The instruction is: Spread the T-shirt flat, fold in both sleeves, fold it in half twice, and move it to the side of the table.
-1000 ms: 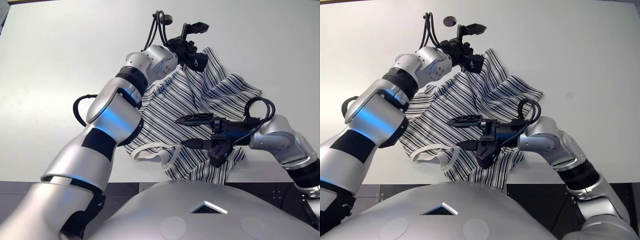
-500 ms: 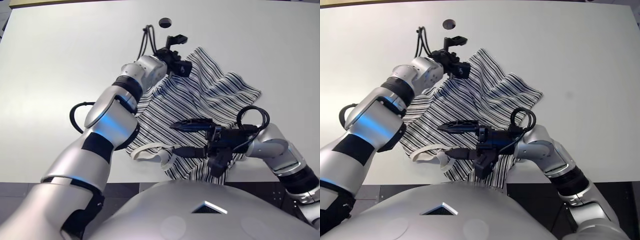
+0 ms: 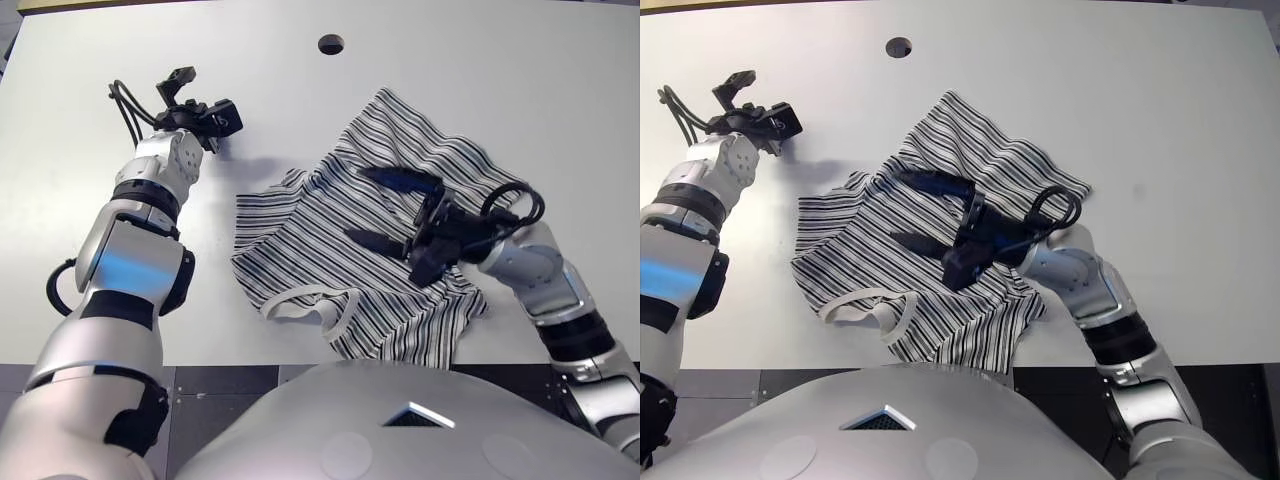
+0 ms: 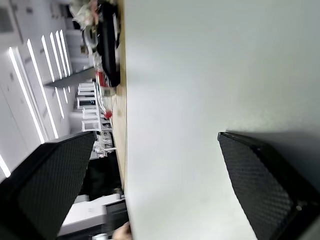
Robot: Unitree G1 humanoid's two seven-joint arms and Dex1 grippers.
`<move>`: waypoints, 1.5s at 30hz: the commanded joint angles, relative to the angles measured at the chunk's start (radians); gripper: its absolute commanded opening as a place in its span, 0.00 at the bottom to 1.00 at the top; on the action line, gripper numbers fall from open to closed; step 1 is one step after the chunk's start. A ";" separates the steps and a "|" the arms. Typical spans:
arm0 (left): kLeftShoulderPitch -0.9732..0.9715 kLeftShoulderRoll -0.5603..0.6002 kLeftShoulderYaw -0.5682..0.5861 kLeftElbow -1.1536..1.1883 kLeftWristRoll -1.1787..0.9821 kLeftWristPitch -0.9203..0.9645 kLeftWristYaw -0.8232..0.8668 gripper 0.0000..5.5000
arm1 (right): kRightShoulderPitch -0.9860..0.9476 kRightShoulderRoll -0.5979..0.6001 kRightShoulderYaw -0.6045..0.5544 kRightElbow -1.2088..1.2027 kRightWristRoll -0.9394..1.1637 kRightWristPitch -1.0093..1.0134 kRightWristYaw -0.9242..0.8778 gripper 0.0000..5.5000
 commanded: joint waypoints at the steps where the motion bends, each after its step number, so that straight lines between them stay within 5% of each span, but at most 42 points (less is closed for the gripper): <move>1: -0.047 -0.083 0.055 -0.052 -0.073 -0.225 0.007 0.83 | 0.009 -0.021 0.014 -0.041 0.038 0.004 0.039 0.76; 6: -0.125 -0.252 0.007 -0.060 -0.061 -0.348 -0.130 0.83 | 0.035 -0.028 0.054 -0.078 0.055 0.003 0.077 0.76; 10: -0.140 -0.424 -0.140 -0.007 0.077 -0.218 -0.171 0.83 | 0.044 -0.035 0.072 -0.092 0.067 0.002 0.099 0.76; 14: -0.117 -0.474 -0.234 0.027 0.169 -0.080 -0.181 0.83 | 0.051 -0.032 0.096 -0.102 0.073 -0.001 0.119 0.76; 19: -0.081 -0.452 -0.283 0.042 0.208 0.024 -0.180 0.83 | 0.073 -0.032 0.096 -0.112 0.080 0.000 0.119 0.76; 26: -0.089 -0.262 -0.260 0.046 0.192 0.123 -0.137 0.83 | 0.081 -0.022 0.081 -0.107 0.070 0.007 0.104 0.76; 32: -0.061 -0.140 -0.180 0.046 0.142 0.216 -0.112 0.83 | 0.103 -0.032 0.063 -0.116 0.072 0.011 0.090 0.76; 37: -0.074 -0.149 -0.090 0.035 0.079 0.196 -0.042 0.83 | 0.111 -0.026 0.048 -0.101 0.058 0.013 0.078 0.76; 45: -0.162 -0.155 0.053 -0.012 -0.035 -0.023 0.160 0.83 | 0.057 -0.093 0.058 0.081 -0.368 -0.013 -0.020 0.76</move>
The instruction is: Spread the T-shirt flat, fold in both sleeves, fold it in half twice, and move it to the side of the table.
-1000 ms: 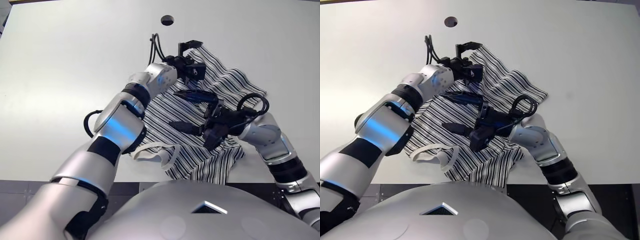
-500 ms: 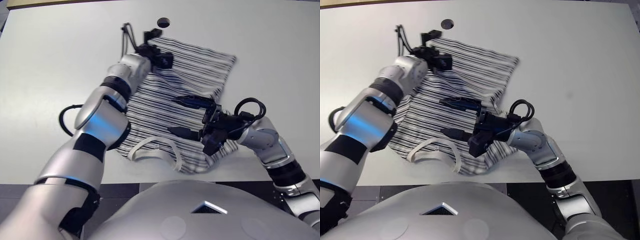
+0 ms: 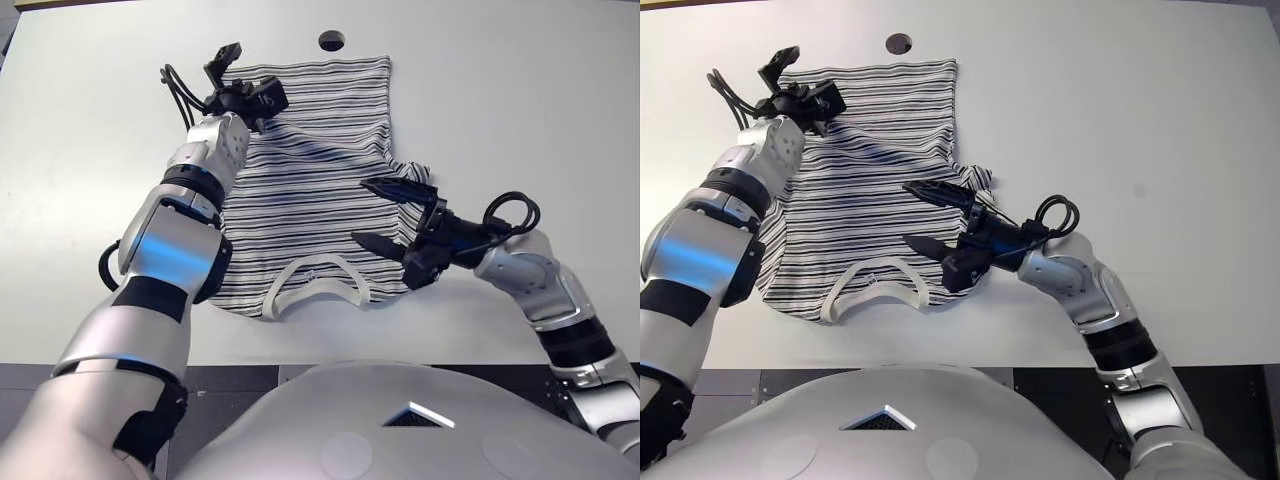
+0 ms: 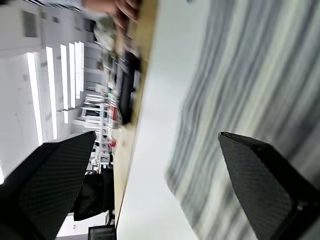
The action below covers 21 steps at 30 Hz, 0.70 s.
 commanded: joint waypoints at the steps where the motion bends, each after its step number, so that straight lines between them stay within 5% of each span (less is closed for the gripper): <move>1: -0.057 0.032 0.039 -0.032 -0.028 -0.103 0.075 0.83 | -0.030 -0.071 0.034 0.101 -0.195 -0.017 -0.027 0.76; 4: -0.058 0.083 0.064 -0.050 -0.038 -0.162 0.132 0.83 | -0.042 -0.141 0.026 0.165 -0.296 -0.022 -0.064 0.76; 11: 0.100 0.326 0.221 -0.165 -0.154 -0.330 0.266 0.83 | 0.236 -0.359 0.027 -0.004 -0.167 -0.037 0.045 0.76; 21: 0.447 0.459 0.318 -0.338 -0.222 -0.390 0.230 0.83 | 0.214 -0.299 0.006 -0.114 -0.114 0.013 0.010 0.76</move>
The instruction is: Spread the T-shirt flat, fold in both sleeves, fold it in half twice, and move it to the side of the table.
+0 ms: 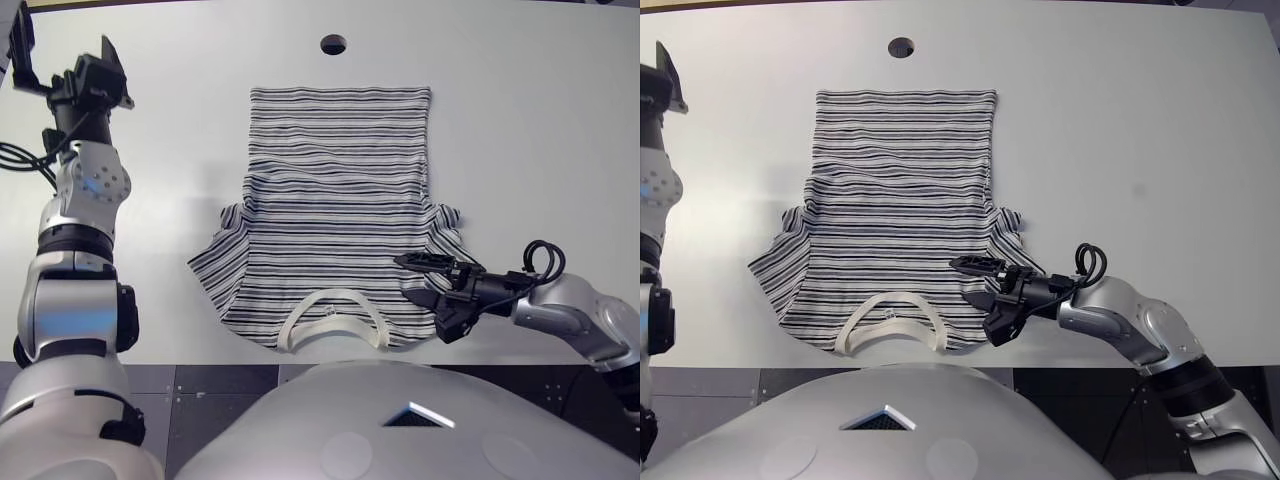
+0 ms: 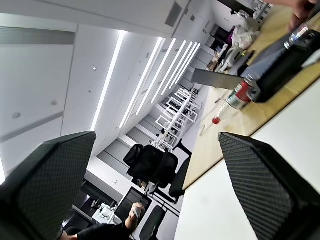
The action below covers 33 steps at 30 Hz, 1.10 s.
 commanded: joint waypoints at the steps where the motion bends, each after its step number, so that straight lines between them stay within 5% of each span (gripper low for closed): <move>1: 0.105 0.054 0.017 -0.080 -0.010 -0.050 -0.042 0.83 | 0.000 0.019 -0.049 -0.031 0.009 0.050 -0.001 0.76; 6: 0.524 0.263 0.058 -0.427 0.049 -0.190 -0.134 0.83 | -0.039 0.023 -0.204 -0.138 0.185 0.085 -0.027 0.76; 10: 0.955 0.410 0.099 -0.831 -0.002 -0.224 -0.366 0.83 | -0.147 0.091 -0.164 -0.116 0.413 0.109 0.021 0.76; 16: 1.418 0.386 0.448 -1.142 0.023 -0.076 -0.604 0.83 | -0.376 0.206 -0.085 0.145 0.425 0.081 0.088 0.76; 23: 1.461 0.281 0.390 -1.259 0.119 0.011 -0.742 0.83 | -0.404 0.217 -0.070 0.184 0.443 0.050 0.151 0.76; 33: 1.249 0.248 0.260 -1.143 0.258 0.103 -0.743 0.83 | -0.332 0.193 -0.098 0.137 0.465 0.052 0.178 0.76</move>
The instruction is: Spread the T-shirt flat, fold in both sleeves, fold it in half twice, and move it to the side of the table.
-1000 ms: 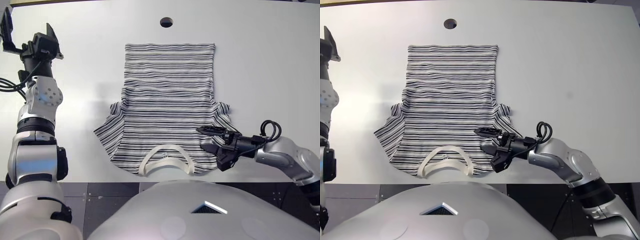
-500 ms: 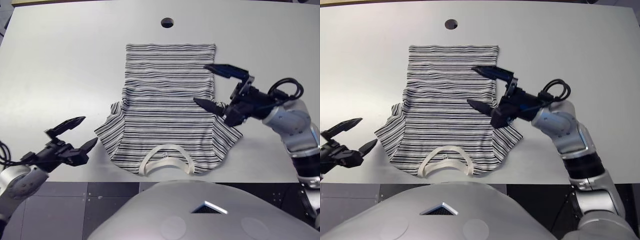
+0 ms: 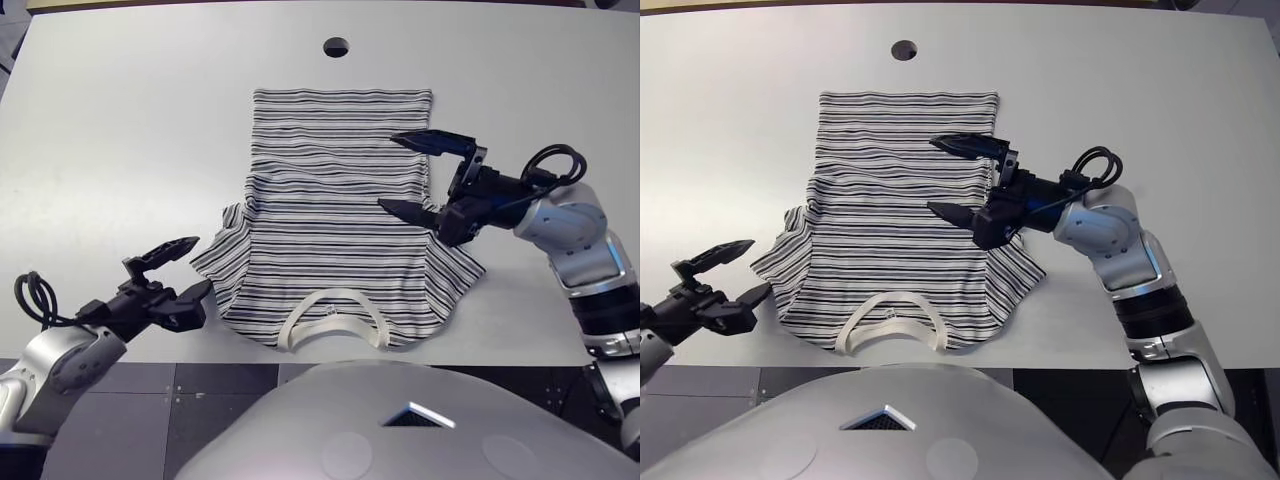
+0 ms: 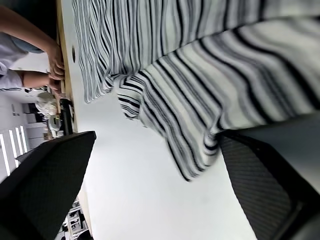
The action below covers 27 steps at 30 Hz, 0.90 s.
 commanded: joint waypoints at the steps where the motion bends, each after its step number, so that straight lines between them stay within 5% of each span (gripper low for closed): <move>1: 0.001 0.002 -0.064 0.092 0.095 0.059 -0.044 0.83 | 0.019 -0.020 -0.023 -0.028 0.009 0.007 0.013 0.76; 8: -0.024 0.003 -0.099 0.123 0.119 0.071 -0.026 0.83 | 0.039 -0.020 -0.030 -0.040 0.018 0.009 0.020 0.76; 27: -0.057 0.011 -0.164 0.171 0.141 0.086 0.012 0.23 | 0.096 -0.037 -0.061 -0.095 0.074 0.024 0.048 0.76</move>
